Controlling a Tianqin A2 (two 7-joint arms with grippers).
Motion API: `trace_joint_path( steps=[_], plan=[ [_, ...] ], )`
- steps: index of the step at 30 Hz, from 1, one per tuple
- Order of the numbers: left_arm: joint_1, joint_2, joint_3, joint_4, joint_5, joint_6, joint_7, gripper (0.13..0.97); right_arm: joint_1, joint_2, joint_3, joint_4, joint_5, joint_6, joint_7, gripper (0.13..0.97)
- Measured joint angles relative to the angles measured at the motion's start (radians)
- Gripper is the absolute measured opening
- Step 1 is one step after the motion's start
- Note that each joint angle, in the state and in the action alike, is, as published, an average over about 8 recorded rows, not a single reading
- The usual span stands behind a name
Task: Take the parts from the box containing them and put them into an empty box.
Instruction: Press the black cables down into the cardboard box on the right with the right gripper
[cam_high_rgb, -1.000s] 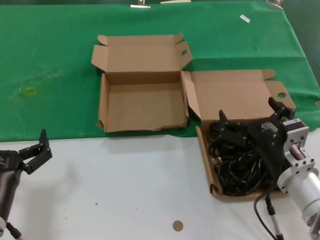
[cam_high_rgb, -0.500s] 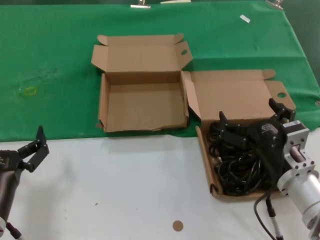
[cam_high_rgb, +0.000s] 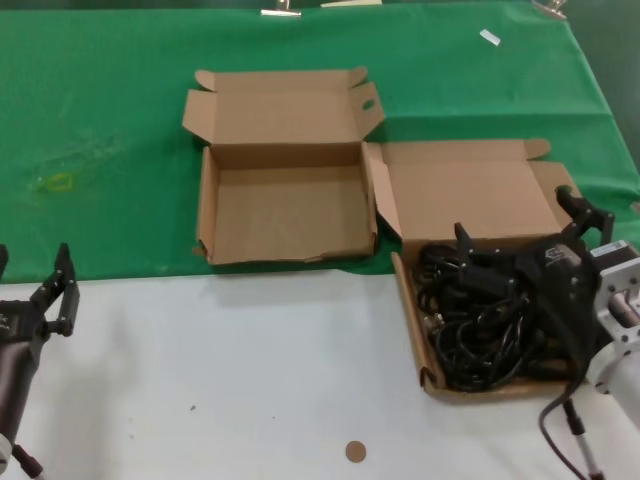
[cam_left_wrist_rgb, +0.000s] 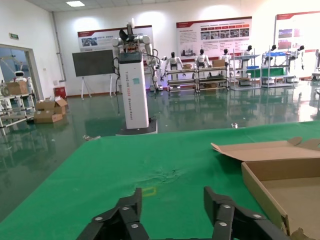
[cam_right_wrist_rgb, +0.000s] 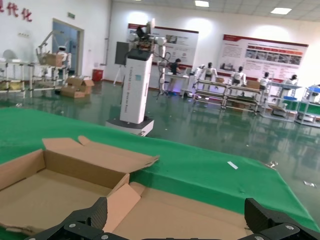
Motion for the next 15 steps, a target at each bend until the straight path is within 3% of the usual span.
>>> trace_joint_path(
  steps=[3, 7, 15],
  plan=[
    [0.0, 0.0, 0.0, 0.0, 0.0, 0.0, 0.0, 0.47, -0.004, 0.064, -0.03, 0.015, 0.025, 0.017, 0.006, 0.966],
    [0.0, 0.0, 0.0, 0.0, 0.0, 0.0, 0.0, 0.47, 0.0, 0.163, -0.077, 0.032, 0.059, 0.031, 0.01, 0.966],
    [0.0, 0.0, 0.0, 0.0, 0.0, 0.0, -0.001, 0.289, 0.033, 0.37, -0.148, 0.05, 0.075, -0.031, 0.033, 0.966]
  ],
)
